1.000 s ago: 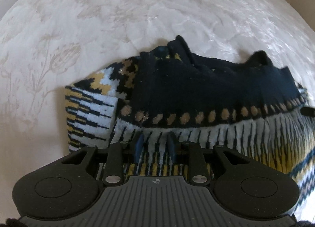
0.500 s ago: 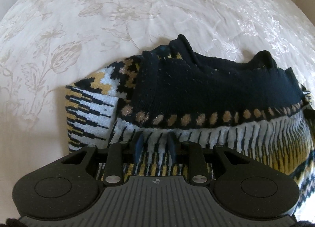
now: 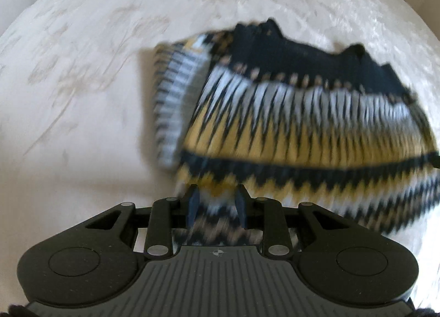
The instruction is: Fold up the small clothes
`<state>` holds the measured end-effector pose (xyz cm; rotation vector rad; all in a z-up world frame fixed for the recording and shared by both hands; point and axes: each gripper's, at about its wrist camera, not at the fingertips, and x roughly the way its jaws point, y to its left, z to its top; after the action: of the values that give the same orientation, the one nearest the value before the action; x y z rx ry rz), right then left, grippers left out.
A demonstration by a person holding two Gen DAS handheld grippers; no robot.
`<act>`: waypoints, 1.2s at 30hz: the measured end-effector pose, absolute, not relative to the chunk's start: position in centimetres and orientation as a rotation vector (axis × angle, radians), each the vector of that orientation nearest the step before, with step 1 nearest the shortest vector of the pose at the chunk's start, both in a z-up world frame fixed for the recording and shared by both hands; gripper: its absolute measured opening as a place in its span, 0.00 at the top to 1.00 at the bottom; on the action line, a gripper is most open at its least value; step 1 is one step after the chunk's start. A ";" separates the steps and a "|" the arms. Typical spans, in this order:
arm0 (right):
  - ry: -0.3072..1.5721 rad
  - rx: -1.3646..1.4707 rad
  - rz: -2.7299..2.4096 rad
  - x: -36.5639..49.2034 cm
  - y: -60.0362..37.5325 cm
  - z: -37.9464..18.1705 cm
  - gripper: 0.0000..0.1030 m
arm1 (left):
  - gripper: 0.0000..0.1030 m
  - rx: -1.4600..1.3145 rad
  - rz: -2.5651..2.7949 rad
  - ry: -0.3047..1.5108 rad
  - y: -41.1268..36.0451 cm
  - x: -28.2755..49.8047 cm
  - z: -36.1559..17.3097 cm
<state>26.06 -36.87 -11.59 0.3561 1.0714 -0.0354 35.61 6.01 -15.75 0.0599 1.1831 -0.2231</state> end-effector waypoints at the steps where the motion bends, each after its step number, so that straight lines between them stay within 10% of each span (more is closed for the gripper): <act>1: 1.082 0.369 -0.036 25.4 -36.9 -12.0 0.33 | 0.73 0.062 -0.222 1.183 6.4 35.2 -15.9; 15: 1.116 0.438 -0.049 23.5 -36.1 -13.7 0.32 | 0.70 0.061 -0.183 1.225 6.2 36.2 -17.6; 19: 1.145 0.406 -0.028 23.9 -35.3 -13.5 0.80 | 0.70 0.051 -0.190 1.245 6.3 36.8 -17.6; 25: 1.178 0.287 -0.101 23.6 -34.9 -13.7 0.81 | 0.69 0.050 -0.198 1.261 6.5 37.7 -18.2; 29: 1.141 0.336 -0.090 23.2 -35.3 -13.2 0.62 | 0.69 0.038 -0.184 1.266 6.7 37.6 -17.7; 32: 1.127 0.368 -0.078 22.7 -36.0 -13.3 0.27 | 0.69 0.027 -0.170 1.265 6.5 36.9 -16.4; 36: 1.135 0.430 -0.078 22.0 -36.7 -13.9 0.15 | 0.69 0.034 -0.186 1.239 5.6 36.0 -15.0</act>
<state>21.99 -36.75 -13.92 0.4300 1.1350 -0.0780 36.02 5.62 -15.01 0.0337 1.2393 -0.1857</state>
